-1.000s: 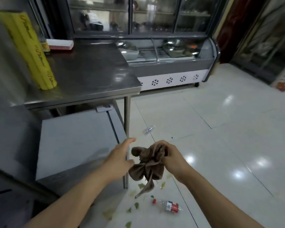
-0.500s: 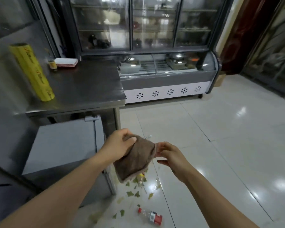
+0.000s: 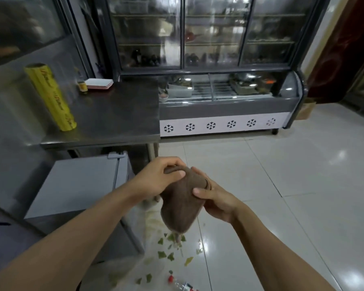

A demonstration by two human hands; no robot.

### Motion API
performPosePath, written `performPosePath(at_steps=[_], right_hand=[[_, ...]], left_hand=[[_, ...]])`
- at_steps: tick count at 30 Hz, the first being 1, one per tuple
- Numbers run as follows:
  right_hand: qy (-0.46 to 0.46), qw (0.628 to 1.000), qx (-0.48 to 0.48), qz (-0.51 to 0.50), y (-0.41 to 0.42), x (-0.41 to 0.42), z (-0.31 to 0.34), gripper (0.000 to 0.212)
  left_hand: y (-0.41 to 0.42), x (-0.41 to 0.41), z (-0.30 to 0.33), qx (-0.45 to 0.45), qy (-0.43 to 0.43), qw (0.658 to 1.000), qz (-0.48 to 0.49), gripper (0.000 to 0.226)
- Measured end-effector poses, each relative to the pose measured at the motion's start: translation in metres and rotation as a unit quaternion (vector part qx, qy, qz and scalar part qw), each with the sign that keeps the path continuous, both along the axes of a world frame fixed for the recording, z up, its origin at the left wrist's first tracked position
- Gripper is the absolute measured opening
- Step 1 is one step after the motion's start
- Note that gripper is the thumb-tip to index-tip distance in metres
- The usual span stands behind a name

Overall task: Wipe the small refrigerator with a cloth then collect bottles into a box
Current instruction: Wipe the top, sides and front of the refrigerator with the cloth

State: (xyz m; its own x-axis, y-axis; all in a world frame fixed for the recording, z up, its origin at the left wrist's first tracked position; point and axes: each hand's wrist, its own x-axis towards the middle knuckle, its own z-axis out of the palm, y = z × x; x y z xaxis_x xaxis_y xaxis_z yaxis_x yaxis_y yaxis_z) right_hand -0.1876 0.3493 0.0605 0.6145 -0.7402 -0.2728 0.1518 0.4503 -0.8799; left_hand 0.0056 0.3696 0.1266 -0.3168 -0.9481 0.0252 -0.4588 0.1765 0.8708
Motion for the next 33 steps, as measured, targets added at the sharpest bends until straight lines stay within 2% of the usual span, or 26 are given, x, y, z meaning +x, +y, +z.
performPosePath(at_steps=[2, 4, 6, 8, 9, 11, 13, 15, 18, 21, 22, 23, 25, 26, 28, 29, 31, 32, 33], right_hand=[[0.030, 0.998, -0.034, 0.046, -0.016, 0.000, 0.002, 0.064], [0.088, 0.994, -0.064, 0.018, -0.032, 0.001, 0.009, 0.041], [0.128, 0.987, -0.081, -0.051, -0.052, 0.000, 0.019, 0.033], [0.162, 0.975, -0.103, -0.111, -0.074, -0.003, 0.030, 0.033], [0.179, 0.968, -0.114, -0.134, -0.084, -0.005, 0.035, 0.032], [0.191, 0.957, -0.123, -0.180, -0.102, -0.010, 0.041, 0.030], [0.163, 0.958, -0.114, -0.206, -0.122, -0.020, 0.043, 0.029], [0.144, 0.964, -0.107, -0.197, -0.142, -0.029, 0.045, 0.027], [0.158, 0.967, -0.099, -0.171, -0.180, -0.044, 0.042, 0.029], [0.165, 0.979, -0.107, -0.051, -0.221, -0.064, 0.040, 0.018], [0.180, 0.976, -0.120, 0.009, -0.235, -0.071, 0.037, 0.027], [0.212, 0.964, -0.144, 0.065, -0.249, -0.077, 0.033, 0.040], [0.316, 0.903, -0.244, 0.158, -0.274, -0.081, 0.025, 0.054], [0.363, 0.859, -0.309, 0.184, -0.286, -0.081, 0.018, 0.052], [0.404, 0.786, -0.421, 0.203, -0.306, -0.082, 0.007, 0.027], [0.402, 0.769, -0.450, 0.212, -0.315, -0.083, 0.002, 0.011], [0.392, 0.742, -0.484, 0.247, -0.330, -0.086, -0.005, 0.011], [0.384, 0.743, -0.478, 0.268, -0.336, -0.085, -0.006, 0.015], [0.365, 0.767, -0.447, 0.282, -0.340, -0.082, -0.007, 0.018]], left_hand=[[-0.017, 0.003, -0.002, -0.018, 0.015, 0.999, 0.041, 0.013], [-0.038, 0.008, -0.007, -0.044, -0.014, 0.993, 0.111, 0.013], [-0.062, 0.011, -0.015, -0.055, -0.070, 0.981, 0.170, 0.015], [-0.084, 0.011, -0.019, -0.002, -0.055, 0.976, 0.211, 0.009], [-0.093, 0.008, -0.020, 0.055, -0.011, 0.971, 0.232, 0.008], [-0.108, 0.003, -0.017, 0.208, 0.125, 0.942, 0.231, 0.041], [-0.121, 0.001, -0.016, 0.306, 0.268, 0.895, 0.182, 0.073], [-0.135, -0.001, -0.020, 0.334, 0.322, 0.875, 0.136, 0.077], [-0.156, -0.016, -0.026, 0.347, 0.267, 0.892, 0.111, 0.073], [-0.182, -0.038, -0.034, 0.325, 0.258, 0.892, 0.181, 0.047], [-0.190, -0.046, -0.037, 0.310, 0.260, 0.888, 0.217, 0.038], [-0.196, -0.054, -0.040, 0.295, 0.255, 0.885, 0.256, 0.033], [-0.207, -0.071, -0.047, 0.269, 0.239, 0.872, 0.332, 0.027], [-0.211, -0.081, -0.051, 0.256, 0.234, 0.862, 0.371, 0.026], [-0.217, -0.101, -0.056, 0.223, 0.220, 0.836, 0.452, 0.027], [-0.218, -0.110, -0.058, 0.203, 0.192, 0.829, 0.484, 0.028], [-0.218, -0.122, -0.059, 0.176, 0.116, 0.834, 0.509, 0.032], [-0.216, -0.126, -0.060, 0.173, 0.092, 0.841, 0.505, 0.035], [-0.213, -0.127, -0.061, 0.181, 0.074, 0.847, 0.495, 0.038]])
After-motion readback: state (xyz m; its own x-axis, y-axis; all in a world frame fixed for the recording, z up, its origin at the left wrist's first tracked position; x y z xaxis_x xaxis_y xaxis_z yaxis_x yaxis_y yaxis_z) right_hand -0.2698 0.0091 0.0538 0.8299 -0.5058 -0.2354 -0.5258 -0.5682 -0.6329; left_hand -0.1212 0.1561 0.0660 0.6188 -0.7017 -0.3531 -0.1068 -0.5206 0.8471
